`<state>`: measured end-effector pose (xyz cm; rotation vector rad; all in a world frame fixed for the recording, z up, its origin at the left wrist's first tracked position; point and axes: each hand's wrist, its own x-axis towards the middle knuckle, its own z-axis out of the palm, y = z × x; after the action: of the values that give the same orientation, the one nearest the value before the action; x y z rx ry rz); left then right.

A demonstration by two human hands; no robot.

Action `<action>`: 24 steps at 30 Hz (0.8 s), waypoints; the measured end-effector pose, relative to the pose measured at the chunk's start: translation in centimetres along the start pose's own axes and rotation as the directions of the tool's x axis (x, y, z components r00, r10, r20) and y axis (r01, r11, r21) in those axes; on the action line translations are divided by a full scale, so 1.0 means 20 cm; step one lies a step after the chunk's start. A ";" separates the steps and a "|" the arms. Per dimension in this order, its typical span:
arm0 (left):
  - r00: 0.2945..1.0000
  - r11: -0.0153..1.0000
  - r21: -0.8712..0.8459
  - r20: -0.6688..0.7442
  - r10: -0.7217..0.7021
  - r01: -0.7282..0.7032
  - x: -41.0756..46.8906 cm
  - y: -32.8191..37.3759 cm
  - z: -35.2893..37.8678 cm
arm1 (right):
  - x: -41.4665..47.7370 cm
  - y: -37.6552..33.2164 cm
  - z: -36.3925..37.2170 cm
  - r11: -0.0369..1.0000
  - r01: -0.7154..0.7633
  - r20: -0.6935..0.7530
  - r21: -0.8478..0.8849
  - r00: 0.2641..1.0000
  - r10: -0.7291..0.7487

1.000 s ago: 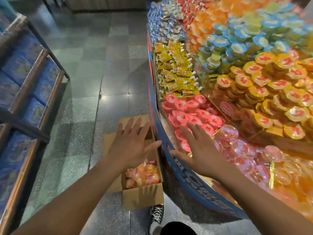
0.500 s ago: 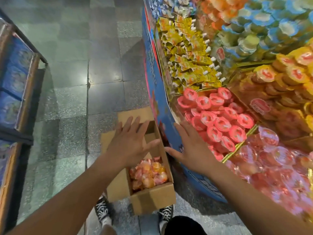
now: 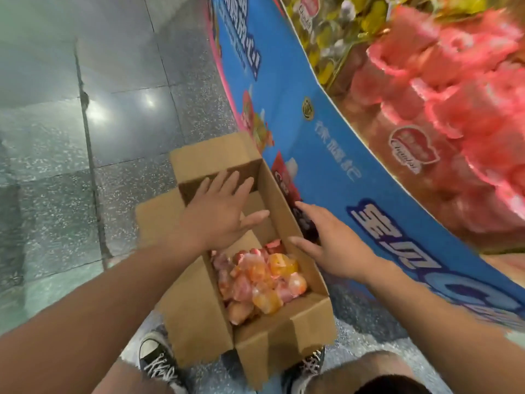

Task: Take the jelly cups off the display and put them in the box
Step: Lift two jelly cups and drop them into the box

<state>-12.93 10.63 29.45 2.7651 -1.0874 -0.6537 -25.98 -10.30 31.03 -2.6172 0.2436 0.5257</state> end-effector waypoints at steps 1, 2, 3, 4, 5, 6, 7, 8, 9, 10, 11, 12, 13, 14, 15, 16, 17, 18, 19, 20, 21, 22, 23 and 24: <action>1.000 1.000 -0.009 0.000 0.008 -0.008 0.06 -0.02 0.12 | 0.05 0.06 0.10 1.000 -0.019 0.005 0.009 1.000 0.019; 1.000 1.000 -0.009 0.006 0.015 -0.015 0.12 -0.04 0.24 | 0.10 0.11 0.19 1.000 -0.029 0.005 0.006 1.000 0.028; 1.000 1.000 -0.006 0.014 0.024 -0.024 0.18 -0.06 0.36 | 0.15 0.17 0.29 1.000 -0.028 0.005 0.000 1.000 0.028; 0.999 0.999 -0.004 0.020 0.033 -0.032 0.24 -0.07 0.48 | 0.19 0.22 0.38 1.000 -0.022 0.009 -0.004 1.000 0.022; 0.999 0.999 -0.004 0.022 0.044 -0.044 0.29 -0.09 0.59 | 0.24 0.27 0.47 1.000 -0.017 0.012 -0.007 1.000 0.017; 0.998 0.998 -0.002 0.024 0.057 -0.057 0.34 -0.10 0.69 | 0.28 0.32 0.55 1.000 -0.017 0.011 -0.012 1.000 0.017; 0.997 0.998 0.000 0.029 0.067 -0.067 0.40 -0.12 0.78 | 0.32 0.37 0.62 1.000 -0.019 0.008 -0.021 1.000 0.019; 0.996 0.997 0.003 0.037 0.075 -0.075 0.44 -0.13 0.87 | 0.36 0.42 0.69 0.999 -0.021 0.007 -0.032 1.000 0.021; 0.995 0.996 0.007 0.047 0.083 -0.084 0.49 -0.15 0.95 | 0.39 0.46 0.76 0.999 -0.026 0.011 -0.044 1.000 0.026; 0.995 0.996 0.008 0.059 0.087 -0.087 0.53 -0.16 1.03 | 0.42 0.50 0.82 0.998 -0.035 0.018 -0.055 0.999 0.036; 0.994 0.996 -0.002 0.073 0.086 -0.086 0.57 -0.18 1.10 | 0.46 0.54 0.87 0.997 -0.046 0.029 -0.067 0.998 0.048; 0.992 0.996 -0.019 0.090 0.086 -0.085 0.60 -0.19 1.16 | 0.49 0.57 0.92 0.995 -0.054 0.042 -0.079 0.997 0.057; 0.990 0.996 -0.028 0.102 0.092 -0.090 0.64 -0.20 1.22 | 0.52 0.60 0.97 0.994 -0.057 0.058 -0.097 0.996 0.063; 0.989 0.994 -0.025 0.105 0.105 -0.103 0.67 -0.21 1.27 | 0.55 0.63 1.01 0.991 -0.048 0.075 -0.122 0.996 0.057; 0.988 0.993 -0.014 0.103 0.118 -0.117 0.69 -0.21 1.32 | 0.57 0.66 1.06 0.988 -0.029 0.093 -0.155 0.995 0.044; 0.986 0.991 -0.004 0.105 0.130 -0.130 0.72 -0.21 1.36 | 0.59 0.68 1.10 0.983 -0.006 0.114 -0.185 0.993 0.028; 0.983 0.990 0.001 0.119 0.137 -0.138 0.74 -0.21 1.39 | 0.61 0.70 1.15 0.979 0.011 0.137 -0.205 0.990 0.017; 0.980 0.990 0.008 0.143 0.141 -0.143 0.76 -0.21 1.43 | 0.62 0.72 1.19 0.975 0.024 0.163 -0.221 0.987 0.013; 0.975 0.989 0.014 0.172 0.142 -0.146 0.76 -0.20 1.44 | 0.63 0.73 1.21 0.971 0.036 0.186 -0.237 0.983 0.009; 0.968 0.988 0.017 0.205 0.147 -0.153 0.77 -0.20 1.46 | 0.64 0.75 1.25 0.967 0.046 0.209 -0.253 0.978 0.008; 0.961 0.986 0.018 0.227 0.155 -0.163 0.77 -0.20 1.49 | 0.64 0.77 1.28 0.963 0.048 0.223 -0.264 0.975 0.013; 0.958 0.985 0.012 0.236 0.165 -0.173 0.76 -0.20 1.50 | 0.64 0.78 1.30 0.963 0.043 0.227 -0.266 0.974 0.020; 0.955 0.984 0.004 0.242 0.169 -0.176 0.76 -0.21 1.51 | 0.64 0.79 1.33 0.966 0.029 0.226 -0.258 0.974 0.031; 0.954 0.985 -0.007 0.245 0.171 -0.175 0.76 -0.21 1.53 | 0.64 0.80 1.35 0.970 0.011 0.219 -0.245 0.975 0.044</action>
<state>-13.37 5.60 -4.52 2.6112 -1.3672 -0.9845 -27.16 -12.81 -2.72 -2.7617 0.1347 0.9006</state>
